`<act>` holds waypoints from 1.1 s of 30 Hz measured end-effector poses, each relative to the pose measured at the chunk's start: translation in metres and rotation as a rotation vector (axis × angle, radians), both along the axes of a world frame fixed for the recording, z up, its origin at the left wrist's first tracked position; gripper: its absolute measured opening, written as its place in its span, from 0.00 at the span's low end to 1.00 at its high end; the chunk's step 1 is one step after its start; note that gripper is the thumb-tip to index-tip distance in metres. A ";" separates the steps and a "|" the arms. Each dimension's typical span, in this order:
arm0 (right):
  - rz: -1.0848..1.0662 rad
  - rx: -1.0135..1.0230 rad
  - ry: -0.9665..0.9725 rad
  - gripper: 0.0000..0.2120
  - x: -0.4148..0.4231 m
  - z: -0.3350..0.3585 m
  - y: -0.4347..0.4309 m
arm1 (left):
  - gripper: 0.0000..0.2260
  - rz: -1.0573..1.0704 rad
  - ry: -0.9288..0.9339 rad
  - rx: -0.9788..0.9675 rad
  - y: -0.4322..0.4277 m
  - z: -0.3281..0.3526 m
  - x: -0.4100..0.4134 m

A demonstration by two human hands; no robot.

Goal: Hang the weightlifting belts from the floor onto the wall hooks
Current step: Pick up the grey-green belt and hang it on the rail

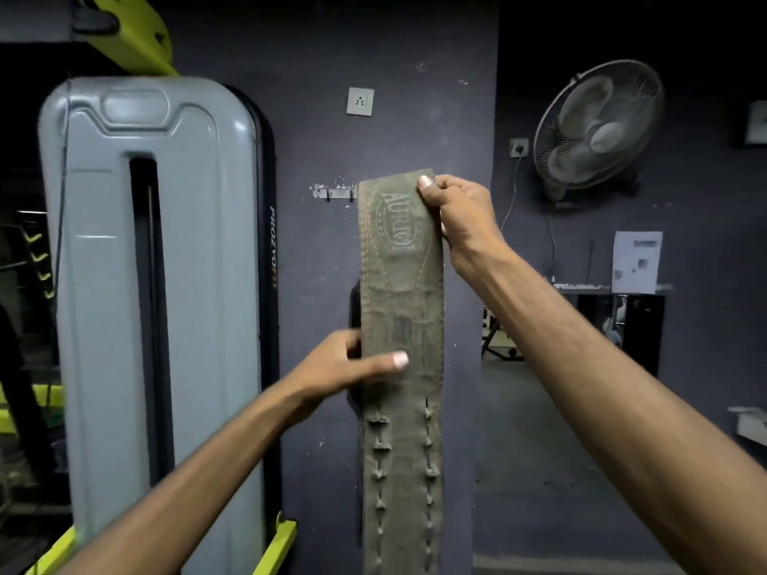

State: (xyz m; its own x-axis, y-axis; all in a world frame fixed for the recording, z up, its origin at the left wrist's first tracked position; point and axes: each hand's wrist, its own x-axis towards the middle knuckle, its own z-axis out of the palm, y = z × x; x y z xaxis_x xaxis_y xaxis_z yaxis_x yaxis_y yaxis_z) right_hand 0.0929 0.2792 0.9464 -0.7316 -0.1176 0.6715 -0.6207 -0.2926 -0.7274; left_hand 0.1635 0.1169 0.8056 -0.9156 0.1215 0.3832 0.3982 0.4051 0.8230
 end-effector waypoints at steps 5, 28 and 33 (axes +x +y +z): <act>0.003 0.077 0.051 0.14 0.006 -0.003 0.005 | 0.27 -0.234 0.088 0.563 0.009 0.103 -0.006; 0.461 0.160 -0.329 0.49 -0.016 -0.036 0.029 | 0.12 -0.020 0.333 0.429 0.019 0.112 -0.010; 0.457 0.017 -0.373 0.17 -0.016 -0.019 0.003 | 0.16 -0.068 0.243 0.376 0.008 0.090 -0.005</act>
State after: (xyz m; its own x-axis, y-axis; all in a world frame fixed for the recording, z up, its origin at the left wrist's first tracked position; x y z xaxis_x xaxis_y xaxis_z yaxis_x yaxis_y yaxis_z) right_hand 0.0770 0.2821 0.9273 -0.7905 -0.4849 0.3742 -0.1360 -0.4568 -0.8791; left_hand 0.1581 0.1250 0.8954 -0.7886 -0.0102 0.6149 0.6132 0.0622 0.7875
